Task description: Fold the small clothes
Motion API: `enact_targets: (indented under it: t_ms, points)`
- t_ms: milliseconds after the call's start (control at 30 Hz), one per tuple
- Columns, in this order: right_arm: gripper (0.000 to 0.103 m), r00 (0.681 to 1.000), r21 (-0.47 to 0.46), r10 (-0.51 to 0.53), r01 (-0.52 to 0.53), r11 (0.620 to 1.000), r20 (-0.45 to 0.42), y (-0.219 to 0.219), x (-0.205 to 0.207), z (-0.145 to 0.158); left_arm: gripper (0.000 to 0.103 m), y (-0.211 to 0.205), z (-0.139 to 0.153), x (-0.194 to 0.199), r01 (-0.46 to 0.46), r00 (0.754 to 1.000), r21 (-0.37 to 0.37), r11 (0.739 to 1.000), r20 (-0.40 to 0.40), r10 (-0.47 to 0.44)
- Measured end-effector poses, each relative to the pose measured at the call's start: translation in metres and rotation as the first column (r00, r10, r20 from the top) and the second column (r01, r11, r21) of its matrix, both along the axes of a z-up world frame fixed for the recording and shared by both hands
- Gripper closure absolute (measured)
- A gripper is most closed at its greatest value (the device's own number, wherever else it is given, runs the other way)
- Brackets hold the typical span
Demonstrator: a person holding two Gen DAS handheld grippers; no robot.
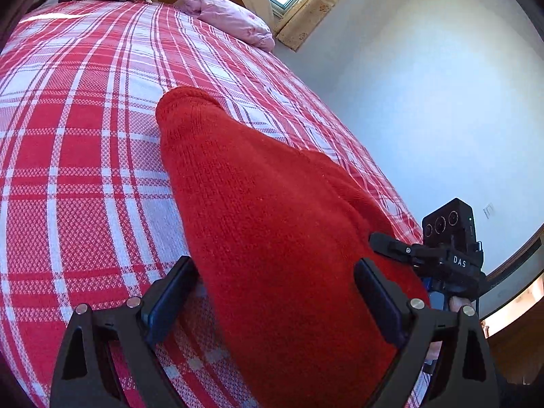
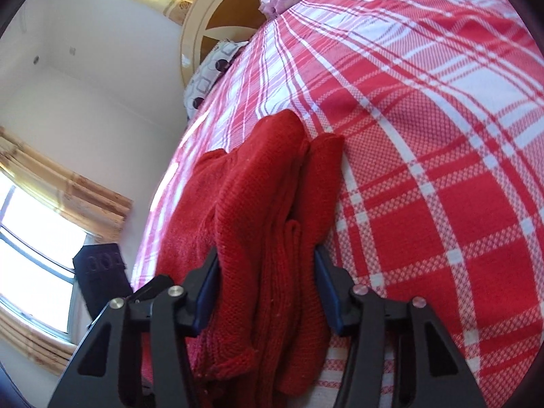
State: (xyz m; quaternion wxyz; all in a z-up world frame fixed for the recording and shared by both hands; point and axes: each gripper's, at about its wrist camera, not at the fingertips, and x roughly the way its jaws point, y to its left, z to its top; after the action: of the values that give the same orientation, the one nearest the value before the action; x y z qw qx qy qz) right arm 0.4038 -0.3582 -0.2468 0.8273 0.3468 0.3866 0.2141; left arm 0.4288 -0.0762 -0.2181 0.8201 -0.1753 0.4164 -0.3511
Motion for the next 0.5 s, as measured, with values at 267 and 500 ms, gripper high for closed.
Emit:
enact_targets:
  t_ms: [267, 500]
  points:
    - [0.058, 1.0, -0.064, 0.008, -0.006, 0.998, 0.019, 0.012, -0.002, 0.007, 0.053, -0.005, 0.007, -0.006, -0.021, 0.999, 0.051, 0.998, 0.032, 0.019]
    - [0.062, 0.997, -0.133, -0.007, 0.017, 0.991, 0.074, 0.023, -0.011, 0.024, 0.065, -0.011, 0.029, -0.028, -0.068, 0.992, 0.103, 0.992, 0.11, 0.057]
